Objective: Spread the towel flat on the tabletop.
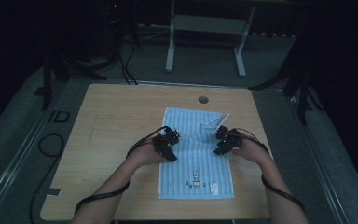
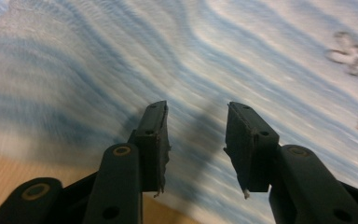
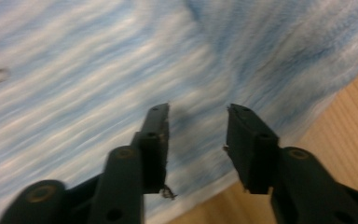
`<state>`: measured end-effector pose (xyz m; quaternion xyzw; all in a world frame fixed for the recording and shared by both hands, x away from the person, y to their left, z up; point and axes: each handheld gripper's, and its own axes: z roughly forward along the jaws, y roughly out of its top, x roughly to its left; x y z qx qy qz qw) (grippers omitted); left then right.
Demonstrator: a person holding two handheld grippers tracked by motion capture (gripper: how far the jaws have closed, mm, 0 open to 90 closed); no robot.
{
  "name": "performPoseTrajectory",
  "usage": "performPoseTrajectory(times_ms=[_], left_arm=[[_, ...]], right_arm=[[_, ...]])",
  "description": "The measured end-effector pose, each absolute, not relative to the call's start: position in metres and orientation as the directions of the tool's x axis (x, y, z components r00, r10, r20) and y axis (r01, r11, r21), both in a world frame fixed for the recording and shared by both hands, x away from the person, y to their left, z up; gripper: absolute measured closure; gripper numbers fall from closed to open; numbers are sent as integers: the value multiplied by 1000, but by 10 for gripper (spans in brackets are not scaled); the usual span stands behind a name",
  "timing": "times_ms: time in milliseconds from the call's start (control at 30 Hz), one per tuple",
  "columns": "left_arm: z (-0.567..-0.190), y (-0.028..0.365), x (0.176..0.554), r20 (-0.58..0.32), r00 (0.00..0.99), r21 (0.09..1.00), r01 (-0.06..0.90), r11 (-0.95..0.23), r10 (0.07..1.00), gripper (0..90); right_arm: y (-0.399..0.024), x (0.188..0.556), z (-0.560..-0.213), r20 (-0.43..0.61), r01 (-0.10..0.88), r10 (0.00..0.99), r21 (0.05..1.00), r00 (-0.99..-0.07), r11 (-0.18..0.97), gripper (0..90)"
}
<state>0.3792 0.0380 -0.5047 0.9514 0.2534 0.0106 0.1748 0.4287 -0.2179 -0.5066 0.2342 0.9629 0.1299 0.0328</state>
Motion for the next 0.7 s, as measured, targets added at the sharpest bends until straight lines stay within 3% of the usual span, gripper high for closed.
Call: performPoseTrajectory(times_ms=[67,200,400,500,700], left_arm=[[-501,40,367,-57,884,336,454,-825,463,498],[-498,46,343,-55,900,333,424,-842,432,464],[-494,49,314,-73,916,380,392,-838,395,465],[-500,43,286,-70,945,356,322,-877,319,477],[-522,33,274,-93,957,290,290,-912,274,476]], right_arm=[[-222,413,-498,4,411,426,276,-905,869,496],[-229,389,-491,-3,377,395,287,-919,880,484],[-235,349,-491,18,293,301,287,-953,912,545],[-235,319,-499,40,236,234,247,-972,940,582],[-235,299,-512,75,208,198,182,-977,961,582]])
